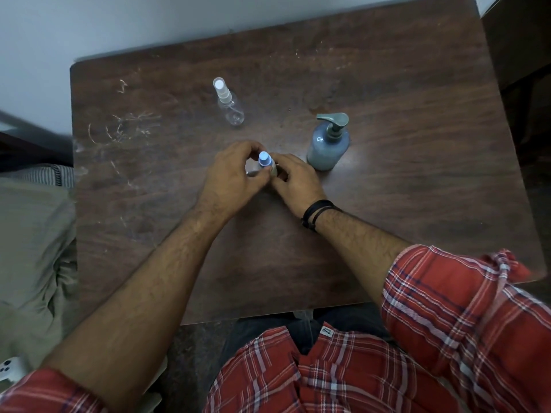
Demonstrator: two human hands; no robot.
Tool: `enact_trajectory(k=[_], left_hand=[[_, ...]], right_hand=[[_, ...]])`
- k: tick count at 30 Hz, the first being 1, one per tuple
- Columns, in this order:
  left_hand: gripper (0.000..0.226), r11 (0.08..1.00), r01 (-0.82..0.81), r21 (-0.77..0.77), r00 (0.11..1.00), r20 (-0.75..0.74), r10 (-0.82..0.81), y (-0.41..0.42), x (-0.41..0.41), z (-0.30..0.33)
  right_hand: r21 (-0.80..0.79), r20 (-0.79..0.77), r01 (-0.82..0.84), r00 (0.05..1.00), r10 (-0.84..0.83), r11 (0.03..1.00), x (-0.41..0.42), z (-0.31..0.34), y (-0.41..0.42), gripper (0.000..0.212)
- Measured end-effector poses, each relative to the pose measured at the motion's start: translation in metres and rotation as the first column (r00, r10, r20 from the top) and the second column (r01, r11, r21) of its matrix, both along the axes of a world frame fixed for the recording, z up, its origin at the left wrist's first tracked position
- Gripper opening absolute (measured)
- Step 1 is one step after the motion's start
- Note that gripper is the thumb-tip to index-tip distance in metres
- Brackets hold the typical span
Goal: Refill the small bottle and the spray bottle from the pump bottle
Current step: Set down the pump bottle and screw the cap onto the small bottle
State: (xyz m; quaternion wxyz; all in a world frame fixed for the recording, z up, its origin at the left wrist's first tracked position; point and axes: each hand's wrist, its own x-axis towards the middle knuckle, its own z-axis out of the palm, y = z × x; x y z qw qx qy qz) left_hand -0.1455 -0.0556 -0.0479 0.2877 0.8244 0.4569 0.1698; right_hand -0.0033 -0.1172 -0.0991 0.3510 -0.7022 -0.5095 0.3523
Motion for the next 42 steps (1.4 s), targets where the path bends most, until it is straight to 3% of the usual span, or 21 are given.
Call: enact_trajectory(k=[8,11,13,16,22,25,29,32,35,39,42], left_hand=[[0.035,0.999,-0.004,-0.033,0.999,0.037,0.005,-0.003,0.004,-0.007],[0.047,0.994,-0.086,-0.068,0.994,0.063,0.09,0.001,-0.007,-0.011],[0.042,0.985,-0.137,-0.107,0.986,0.081,0.146,0.002,-0.017,-0.014],[0.025,0.994,-0.083,-0.065,0.992,0.092,0.089,-0.001,-0.021,-0.015],[0.035,0.991,-0.126,-0.049,0.985,0.109,0.131,-0.008,0.001,-0.023],[0.027,0.999,-0.046,-0.015,0.992,0.12,0.048,-0.002,0.0,-0.024],[0.03,0.982,0.168,-0.091,0.982,0.105,-0.158,0.011,-0.011,-0.018],[0.049,0.987,0.08,-0.139,0.996,0.061,-0.072,0.01,-0.008,-0.017],[0.043,0.994,-0.047,-0.096,0.995,0.08,0.055,0.004,-0.003,-0.021],[0.03,0.999,0.001,-0.044,0.992,0.124,0.005,0.0,-0.004,-0.024],[0.033,0.993,0.086,-0.077,0.987,0.145,-0.074,-0.001,-0.004,-0.021]], right_hand=[[-0.008,0.017,-0.011,1.0,0.011,1.0,-0.001,-0.003,0.0,0.04],[-0.003,0.014,-0.005,1.0,0.005,1.0,0.0,-0.002,0.0,0.037],[0.004,0.007,-0.006,1.0,0.006,1.0,0.001,0.0,0.0,0.038],[0.007,-0.004,-0.013,1.0,0.013,1.0,0.0,0.001,-0.001,0.04],[-0.018,0.015,-0.005,1.0,0.005,1.0,0.001,0.001,0.0,0.035],[-0.025,0.001,-0.013,1.0,0.013,1.0,0.002,0.001,0.0,0.036],[-0.018,-0.004,-0.034,0.999,0.034,0.999,0.002,0.002,0.0,0.041],[-0.029,-0.012,-0.028,1.0,0.028,0.999,0.002,0.004,0.0,0.037],[-0.034,-0.01,-0.026,1.0,0.026,0.999,0.003,0.005,-0.001,0.035],[-0.033,0.0,-0.026,1.0,0.026,0.999,0.003,0.006,0.0,0.035],[-0.034,-0.005,-0.027,1.0,0.027,0.999,0.003,0.007,0.0,0.037]])
